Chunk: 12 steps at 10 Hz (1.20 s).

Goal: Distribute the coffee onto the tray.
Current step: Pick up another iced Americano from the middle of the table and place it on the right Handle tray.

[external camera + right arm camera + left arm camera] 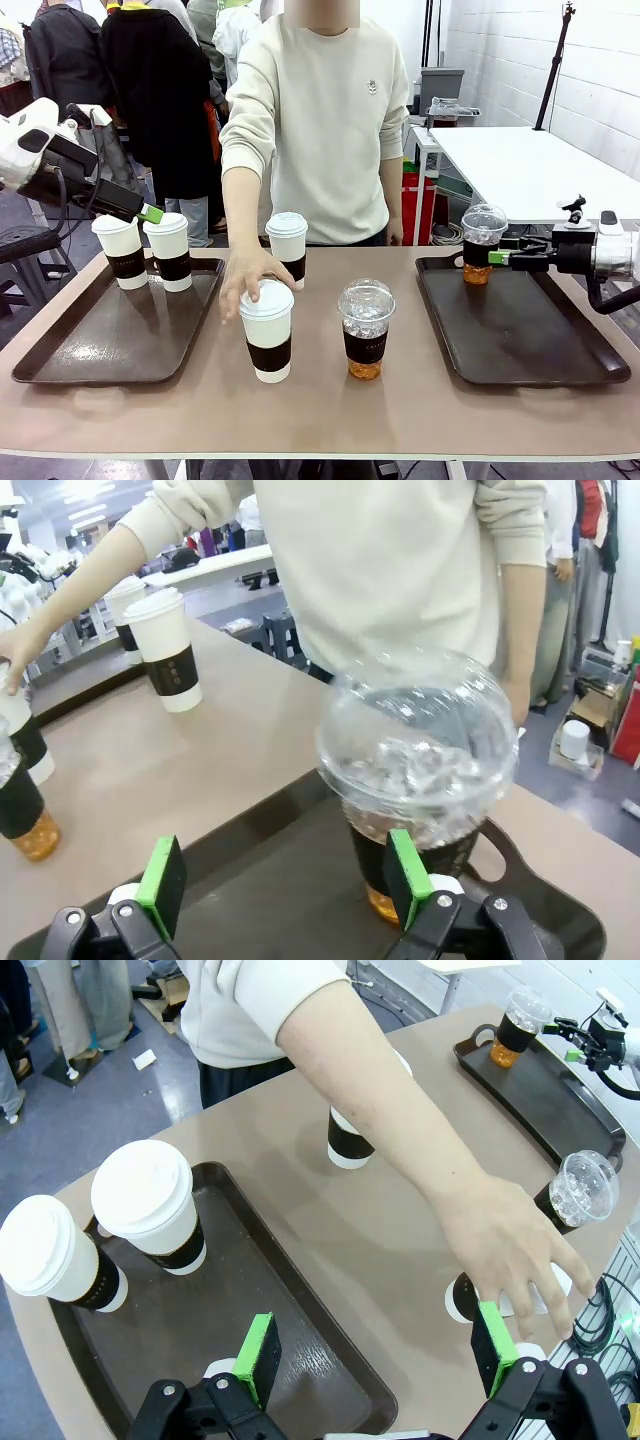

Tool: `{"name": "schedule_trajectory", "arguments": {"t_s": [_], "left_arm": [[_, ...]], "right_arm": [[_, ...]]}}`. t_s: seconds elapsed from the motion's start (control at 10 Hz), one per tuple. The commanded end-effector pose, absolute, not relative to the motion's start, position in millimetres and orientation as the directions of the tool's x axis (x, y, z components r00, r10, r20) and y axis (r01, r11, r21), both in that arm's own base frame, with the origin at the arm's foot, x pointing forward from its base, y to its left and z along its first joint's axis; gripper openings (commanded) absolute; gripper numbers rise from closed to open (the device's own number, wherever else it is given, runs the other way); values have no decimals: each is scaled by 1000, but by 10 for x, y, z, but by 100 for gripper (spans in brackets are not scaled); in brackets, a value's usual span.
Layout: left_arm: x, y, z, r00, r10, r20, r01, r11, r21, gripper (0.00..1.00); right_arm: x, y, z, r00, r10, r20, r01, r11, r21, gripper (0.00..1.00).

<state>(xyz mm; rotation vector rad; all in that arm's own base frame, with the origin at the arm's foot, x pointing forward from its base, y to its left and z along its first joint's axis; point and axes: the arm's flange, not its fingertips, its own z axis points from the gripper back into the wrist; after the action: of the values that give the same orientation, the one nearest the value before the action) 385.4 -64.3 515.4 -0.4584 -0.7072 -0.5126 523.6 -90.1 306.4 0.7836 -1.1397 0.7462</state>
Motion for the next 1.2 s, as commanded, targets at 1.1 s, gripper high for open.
{"name": "schedule_trajectory", "arguments": {"t_s": [1.1], "left_arm": [[3864, -632, 5142, 650, -277, 707, 585, 777, -233, 100]], "right_arm": [[5005, -417, 4747, 286, 532, 797, -923, 378, 79, 100]]}}
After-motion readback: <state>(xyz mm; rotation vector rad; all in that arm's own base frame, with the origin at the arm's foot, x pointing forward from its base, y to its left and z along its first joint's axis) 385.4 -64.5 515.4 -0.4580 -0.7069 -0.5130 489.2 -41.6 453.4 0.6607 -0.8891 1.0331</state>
